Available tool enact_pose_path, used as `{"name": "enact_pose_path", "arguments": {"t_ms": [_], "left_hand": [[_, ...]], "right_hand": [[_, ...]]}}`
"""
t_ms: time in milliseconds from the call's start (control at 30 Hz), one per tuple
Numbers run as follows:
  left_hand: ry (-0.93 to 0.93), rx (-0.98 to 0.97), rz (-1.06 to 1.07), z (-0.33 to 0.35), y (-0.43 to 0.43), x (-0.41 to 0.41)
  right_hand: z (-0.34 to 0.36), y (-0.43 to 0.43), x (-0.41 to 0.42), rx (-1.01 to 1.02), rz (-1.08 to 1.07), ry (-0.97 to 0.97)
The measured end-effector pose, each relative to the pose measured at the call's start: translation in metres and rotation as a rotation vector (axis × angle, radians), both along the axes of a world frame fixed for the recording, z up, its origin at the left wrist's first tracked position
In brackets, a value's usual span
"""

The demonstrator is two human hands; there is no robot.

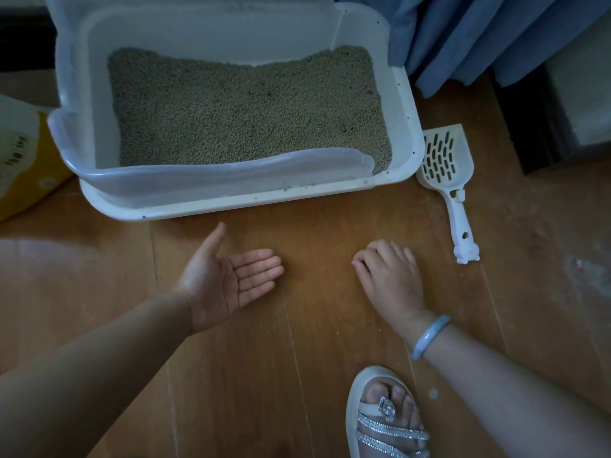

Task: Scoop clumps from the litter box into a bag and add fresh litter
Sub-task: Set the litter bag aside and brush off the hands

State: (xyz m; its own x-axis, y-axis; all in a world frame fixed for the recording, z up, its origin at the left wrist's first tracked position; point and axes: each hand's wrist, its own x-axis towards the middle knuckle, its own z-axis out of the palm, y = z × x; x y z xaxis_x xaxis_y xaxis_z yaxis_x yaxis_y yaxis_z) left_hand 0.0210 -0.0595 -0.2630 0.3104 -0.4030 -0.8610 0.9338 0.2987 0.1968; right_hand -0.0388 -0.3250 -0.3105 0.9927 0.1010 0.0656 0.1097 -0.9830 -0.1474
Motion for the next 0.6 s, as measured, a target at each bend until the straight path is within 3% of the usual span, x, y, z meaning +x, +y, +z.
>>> {"name": "enact_pose_path", "arguments": {"t_ms": [200,600], "left_hand": [[0.001,0.0,-0.002,0.002,-0.003,0.002],[0.003,0.009,0.005,0.001,-0.002,0.002]], "right_hand": [[0.003,-0.006,-0.011,0.12,-0.186,-0.003],[-0.001,-0.011,-0.021,0.052,-0.041,-0.074]]}}
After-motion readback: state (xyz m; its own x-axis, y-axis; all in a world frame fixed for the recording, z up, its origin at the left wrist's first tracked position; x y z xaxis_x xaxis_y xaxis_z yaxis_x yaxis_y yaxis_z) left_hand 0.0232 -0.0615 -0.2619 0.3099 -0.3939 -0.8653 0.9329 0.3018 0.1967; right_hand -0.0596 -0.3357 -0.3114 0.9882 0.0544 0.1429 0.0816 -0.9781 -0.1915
